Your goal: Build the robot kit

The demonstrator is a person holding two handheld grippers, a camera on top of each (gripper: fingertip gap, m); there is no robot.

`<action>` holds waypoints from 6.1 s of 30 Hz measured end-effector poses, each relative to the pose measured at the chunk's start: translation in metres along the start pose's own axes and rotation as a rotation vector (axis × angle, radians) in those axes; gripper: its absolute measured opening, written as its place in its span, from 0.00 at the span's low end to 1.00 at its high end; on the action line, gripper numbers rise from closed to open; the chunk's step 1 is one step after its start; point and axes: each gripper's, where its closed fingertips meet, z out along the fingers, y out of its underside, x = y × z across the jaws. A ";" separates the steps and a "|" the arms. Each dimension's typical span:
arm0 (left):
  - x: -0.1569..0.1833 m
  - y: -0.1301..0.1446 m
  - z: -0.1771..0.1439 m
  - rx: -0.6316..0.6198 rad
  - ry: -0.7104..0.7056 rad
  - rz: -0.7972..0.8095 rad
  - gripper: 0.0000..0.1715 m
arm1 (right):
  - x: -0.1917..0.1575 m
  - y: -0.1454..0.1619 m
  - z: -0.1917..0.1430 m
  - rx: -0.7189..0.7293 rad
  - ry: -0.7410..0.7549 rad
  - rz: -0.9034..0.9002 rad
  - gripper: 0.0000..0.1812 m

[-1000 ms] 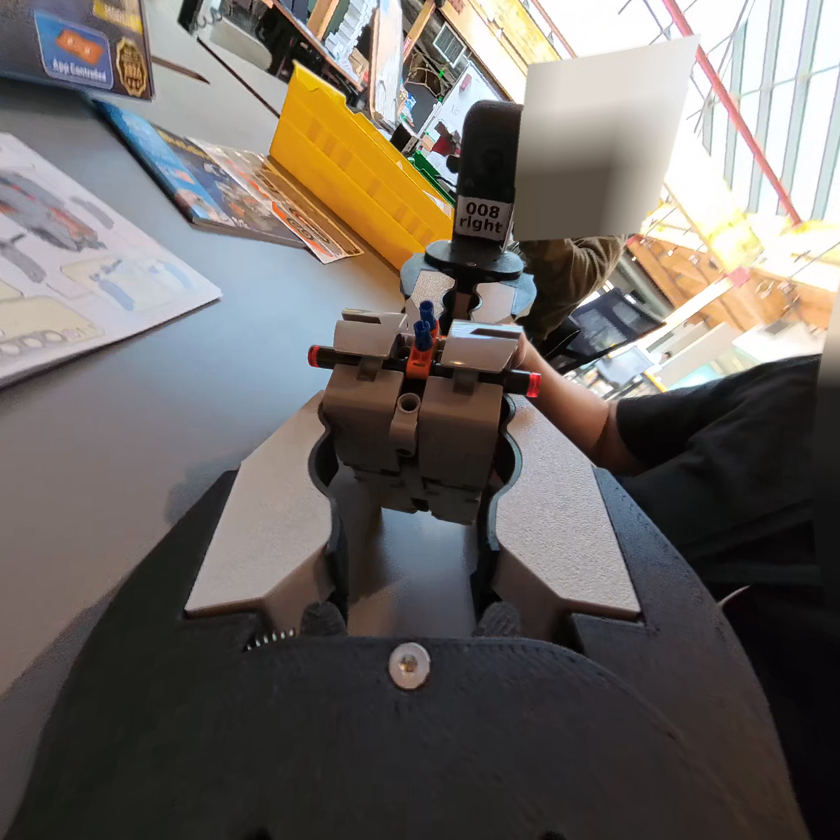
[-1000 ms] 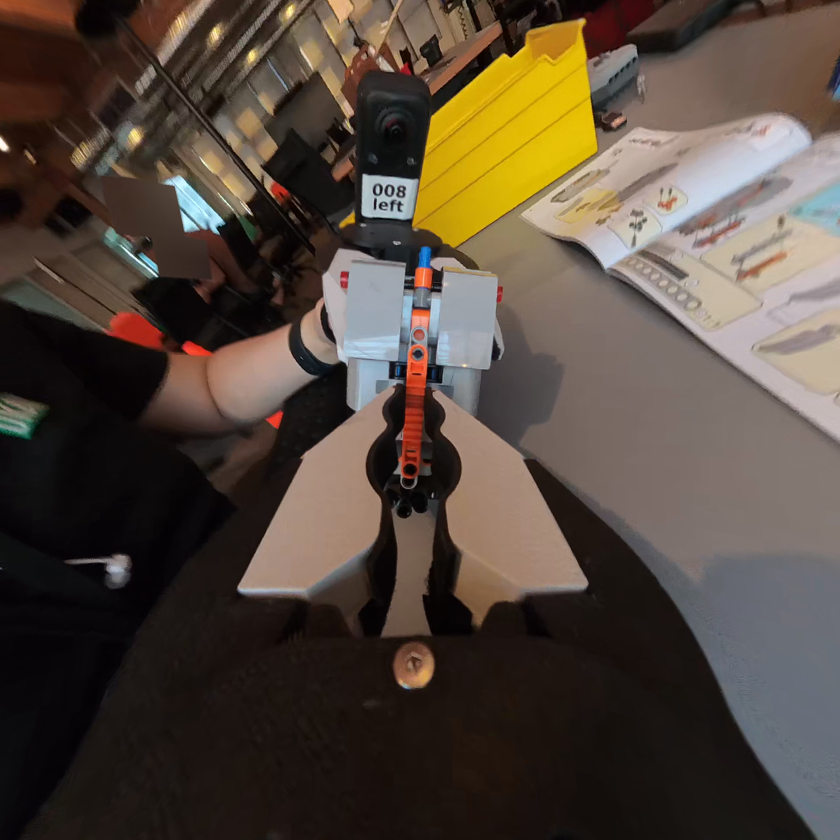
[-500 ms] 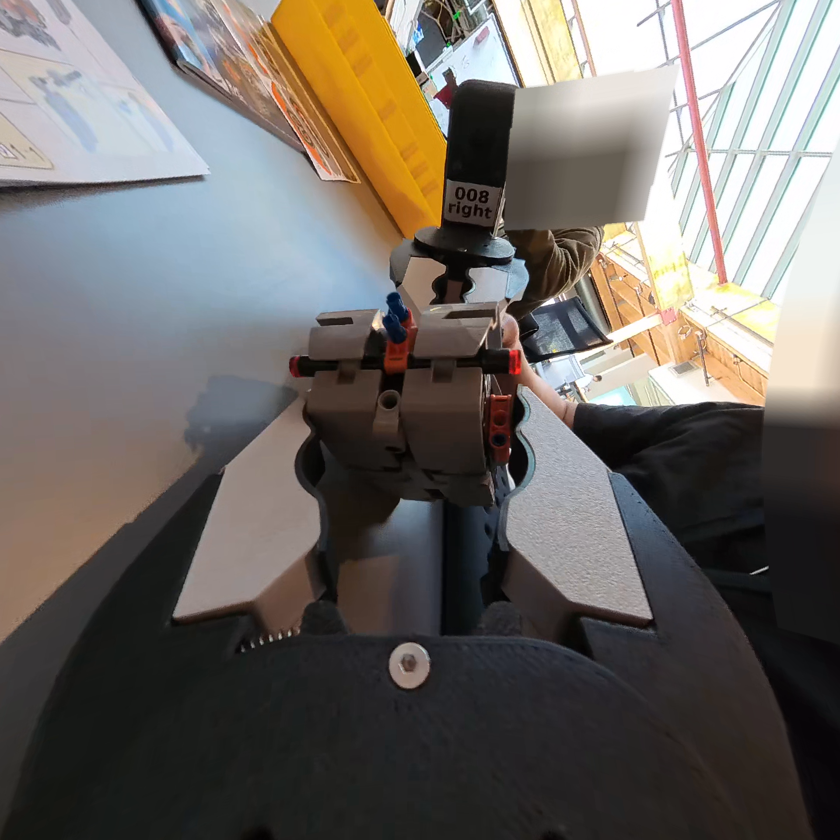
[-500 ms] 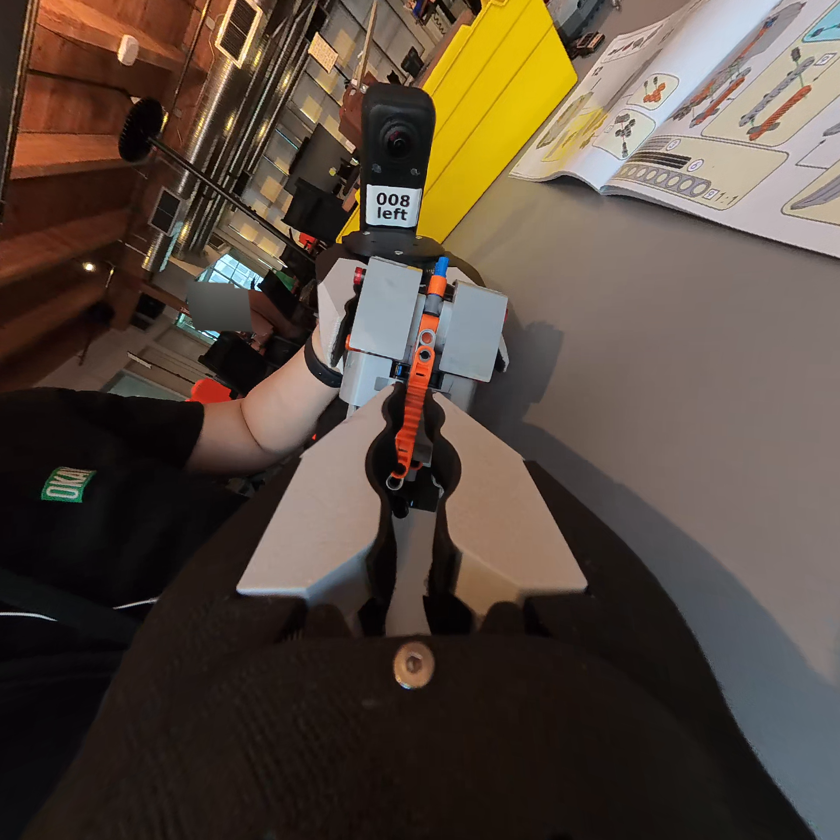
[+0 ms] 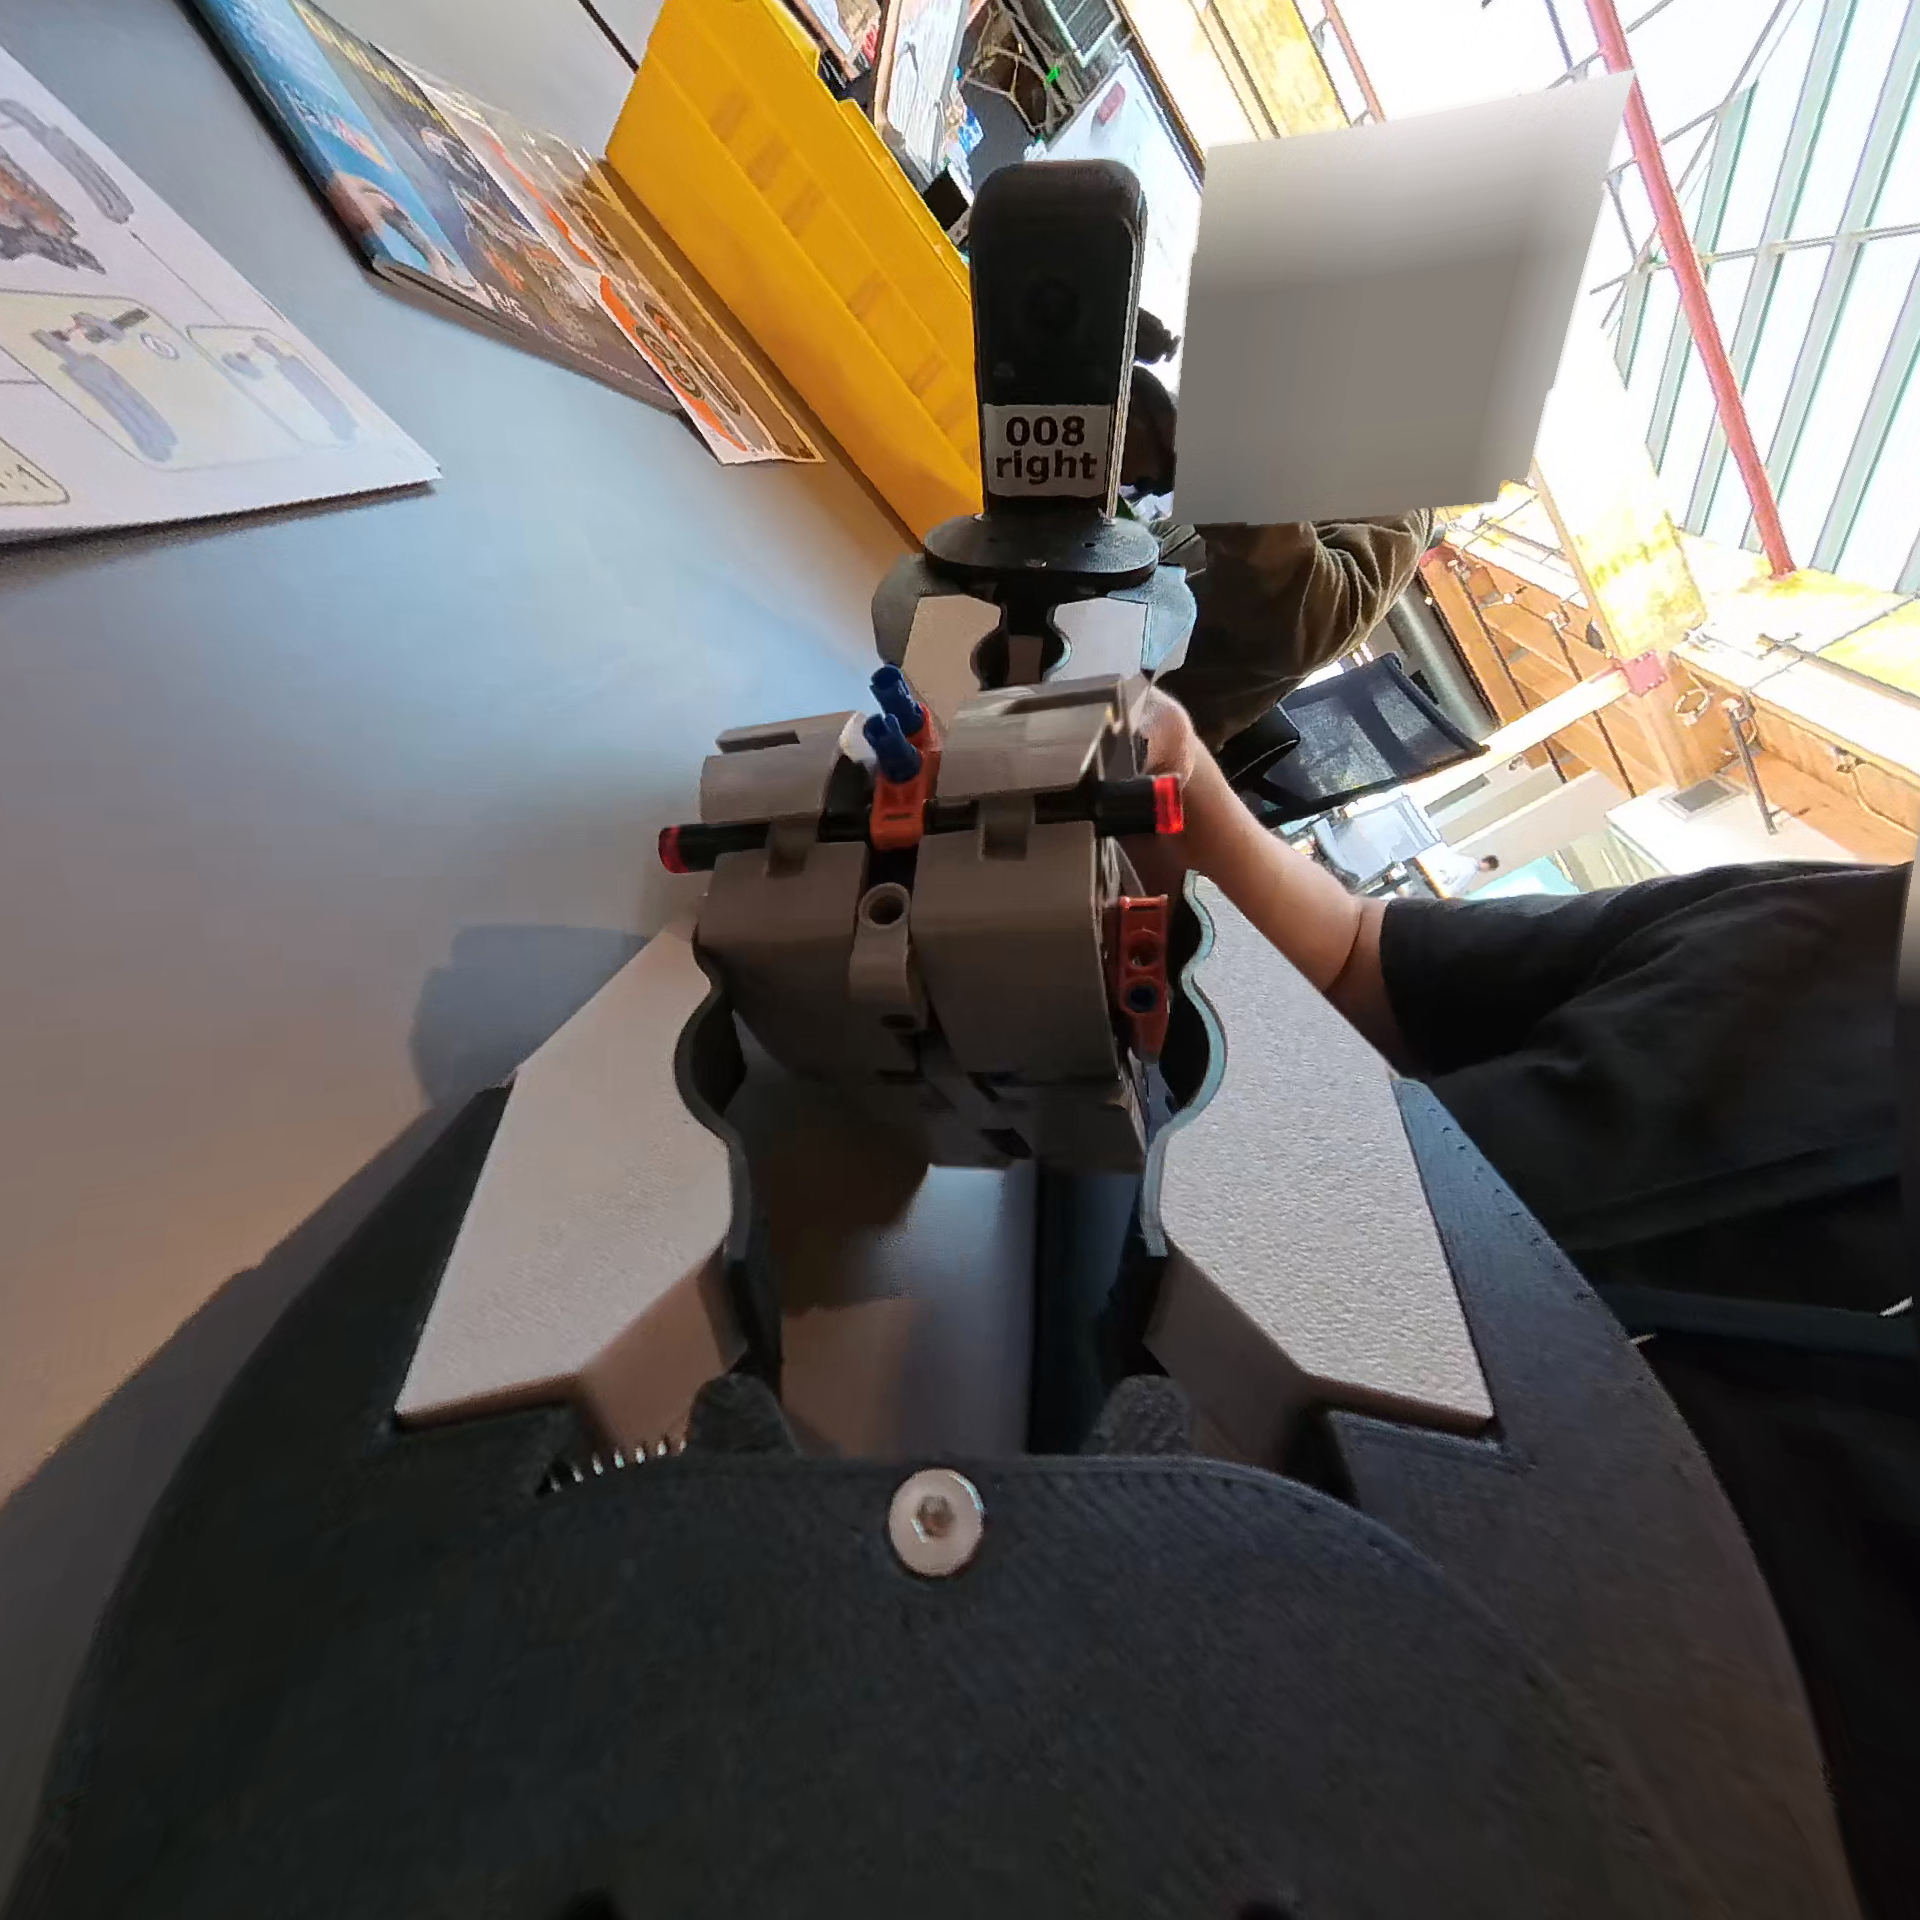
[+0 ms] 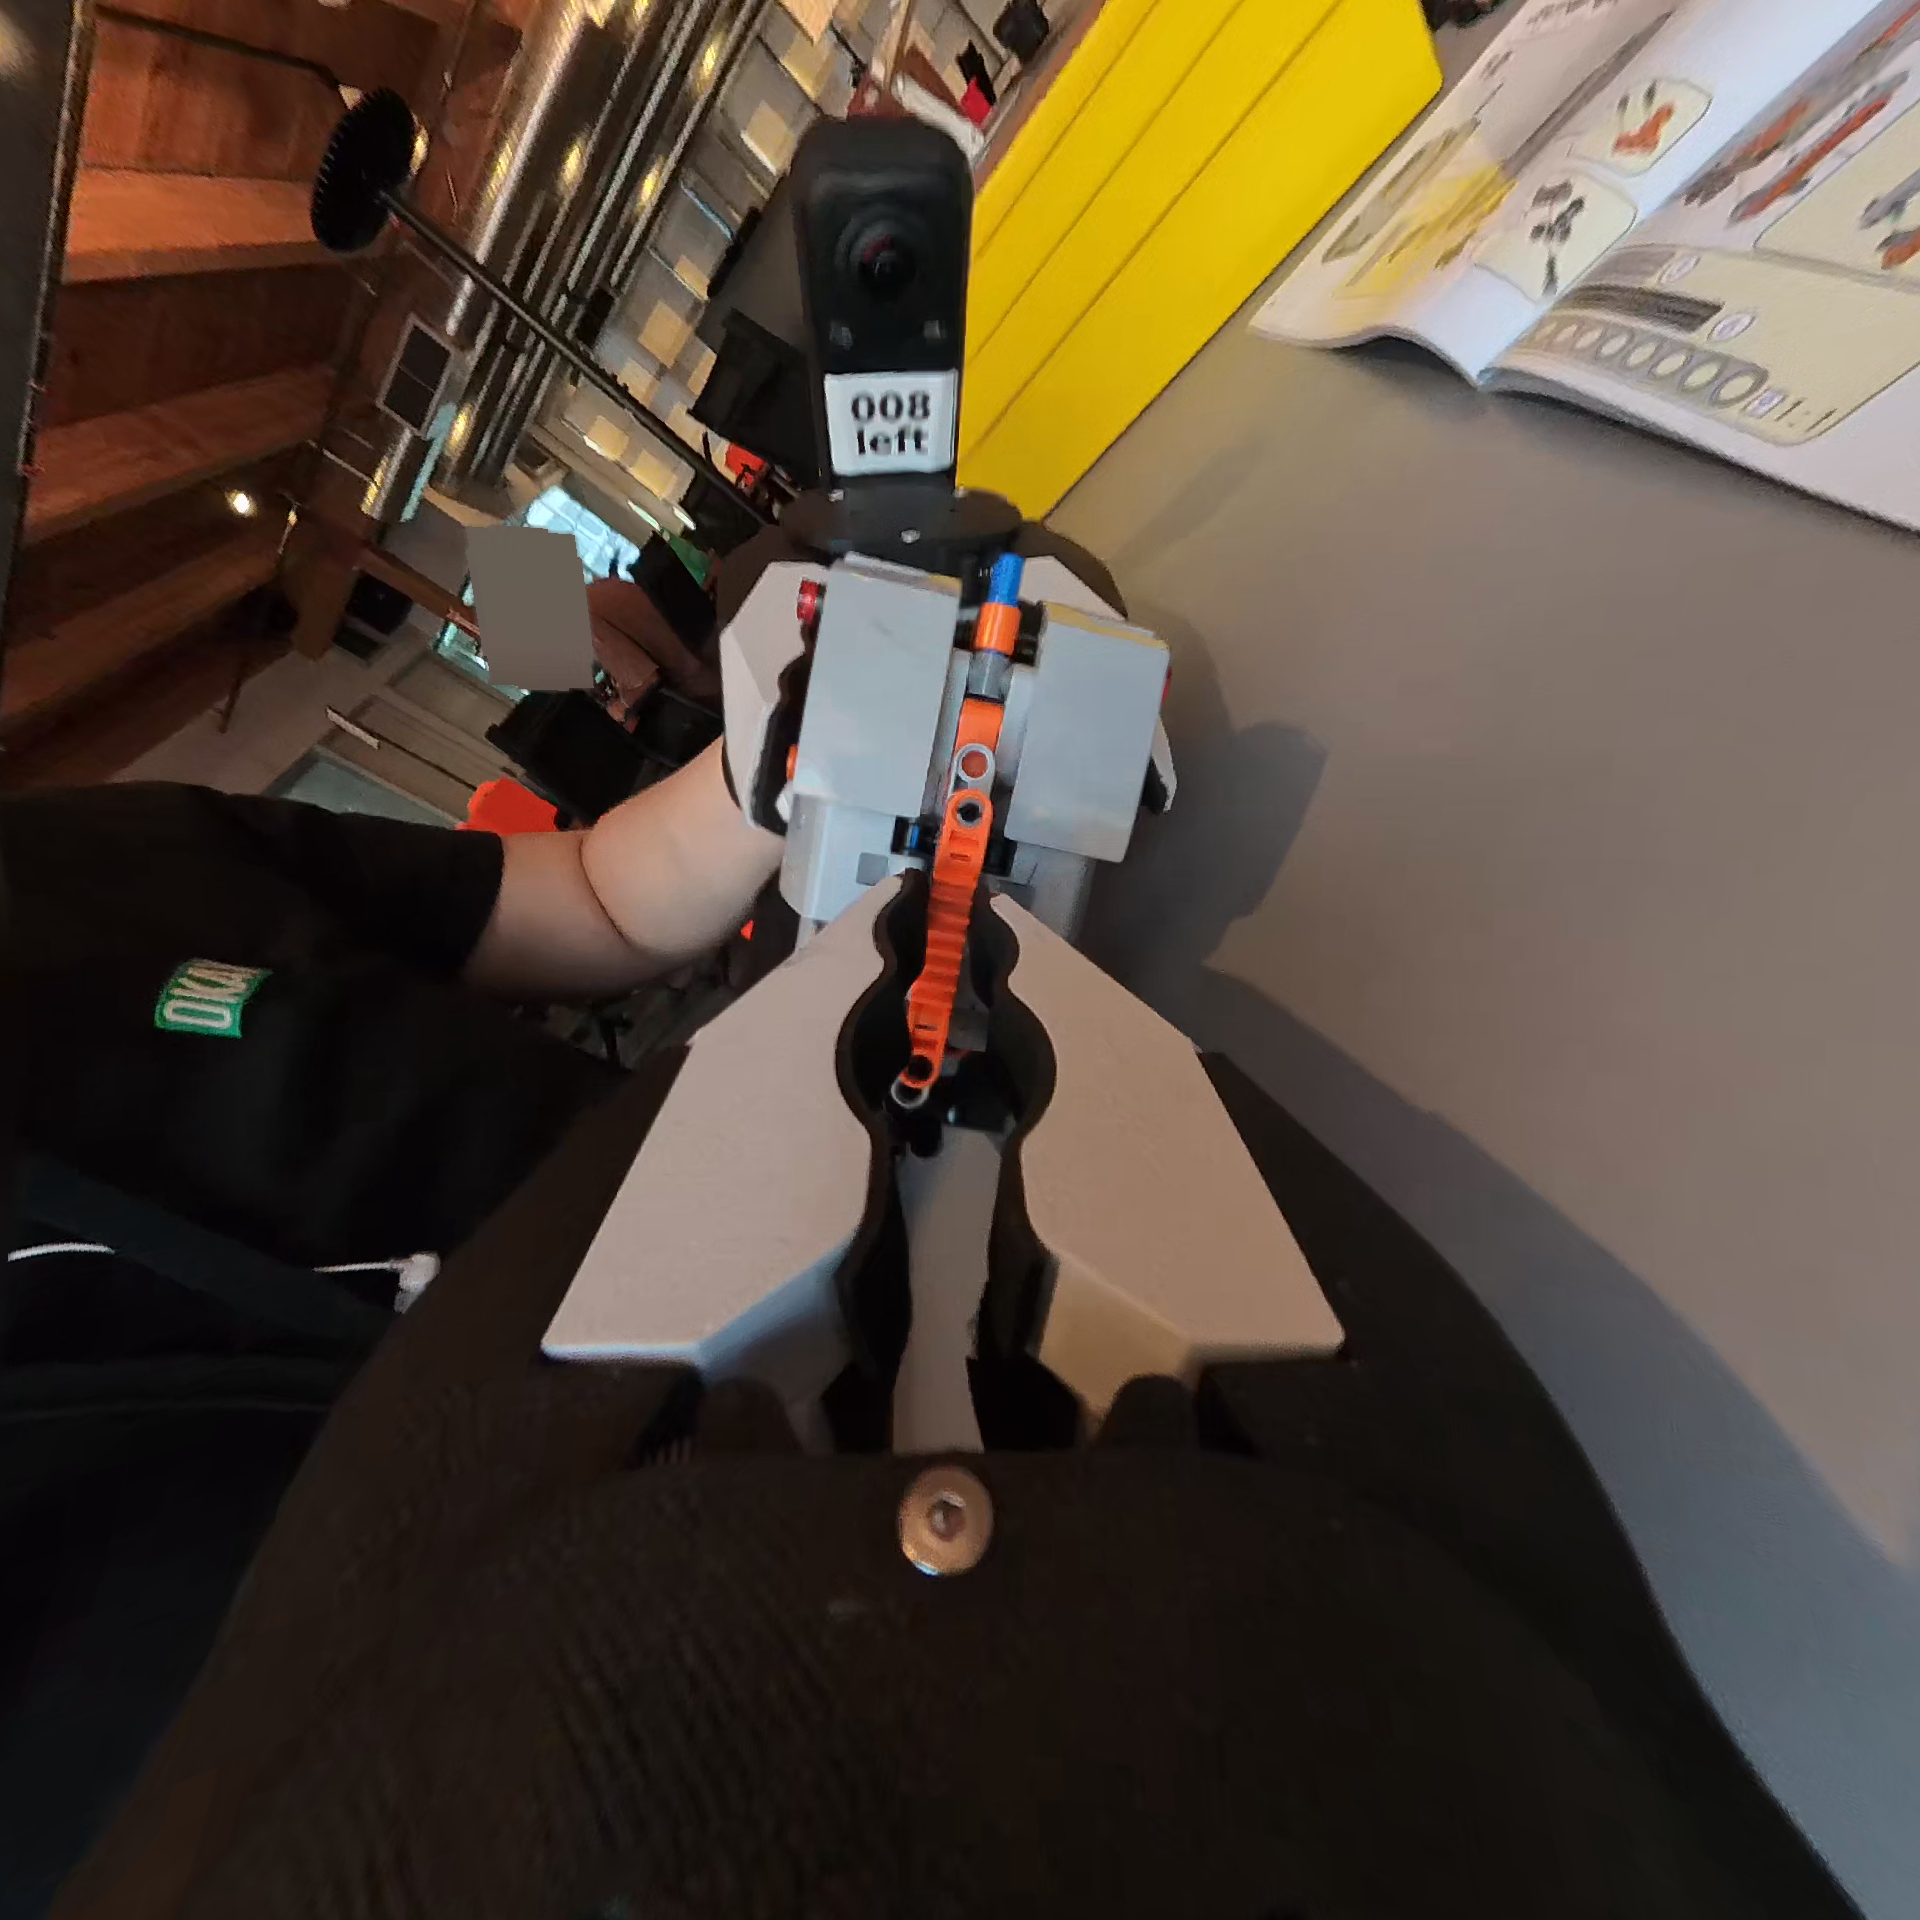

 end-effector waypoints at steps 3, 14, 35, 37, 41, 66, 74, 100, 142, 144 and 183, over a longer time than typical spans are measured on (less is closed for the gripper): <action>0.000 0.000 0.000 0.002 0.008 -0.005 0.47 | 0.001 0.020 0.011 -0.104 0.018 -0.028 0.03; 0.007 0.012 -0.006 -0.085 0.062 -0.032 0.50 | -0.002 0.007 0.007 -0.030 0.023 -0.074 0.03; 0.027 0.051 0.013 -0.267 0.059 0.081 0.59 | -0.015 -0.002 -0.011 0.050 0.086 -0.336 0.02; 0.018 0.048 0.018 -0.248 0.002 0.083 0.49 | -0.016 -0.003 -0.012 0.063 0.073 -0.327 0.03; 0.013 0.040 0.023 -0.210 -0.003 -0.002 0.44 | -0.008 -0.007 -0.017 0.091 0.099 -0.296 0.02; 0.012 -0.010 0.015 0.128 0.102 -0.298 0.43 | 0.009 -0.042 -0.030 0.604 -0.192 0.534 0.03; 0.016 -0.009 0.025 0.143 0.201 -0.453 0.41 | 0.011 -0.044 -0.028 0.640 -0.154 0.505 0.03; 0.018 -0.009 0.014 0.152 0.159 -0.331 0.38 | -0.012 -0.004 -0.012 0.245 -0.032 0.182 0.03; 0.014 -0.004 0.018 0.124 0.132 -0.269 0.38 | -0.009 -0.001 -0.018 0.229 -0.025 0.163 0.10; 0.011 -0.003 0.017 0.125 0.124 -0.289 0.38 | -0.001 -0.006 -0.027 0.271 0.007 0.181 0.17; 0.013 0.014 0.028 0.003 0.161 -0.334 0.38 | -0.002 0.005 -0.019 0.207 -0.030 0.230 0.04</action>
